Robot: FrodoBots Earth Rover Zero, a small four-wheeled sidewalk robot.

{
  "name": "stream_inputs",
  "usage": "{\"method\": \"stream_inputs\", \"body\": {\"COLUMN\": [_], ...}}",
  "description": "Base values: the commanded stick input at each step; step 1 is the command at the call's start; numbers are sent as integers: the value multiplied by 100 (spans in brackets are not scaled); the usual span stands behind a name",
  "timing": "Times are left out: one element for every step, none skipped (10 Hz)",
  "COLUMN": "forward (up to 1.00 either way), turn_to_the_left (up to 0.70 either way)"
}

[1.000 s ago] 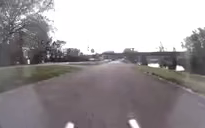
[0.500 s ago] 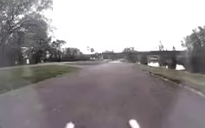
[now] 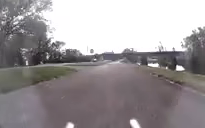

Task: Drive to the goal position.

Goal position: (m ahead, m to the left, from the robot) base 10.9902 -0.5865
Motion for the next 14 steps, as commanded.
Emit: {"method": "stream_inputs", "body": {"forward": [70,70,70,70,70,70,70,70,70,70,70,70,70,70], "turn_to_the_left": [0,0,0,0,0,0,0,0,0,0,0,0,0,0]}}
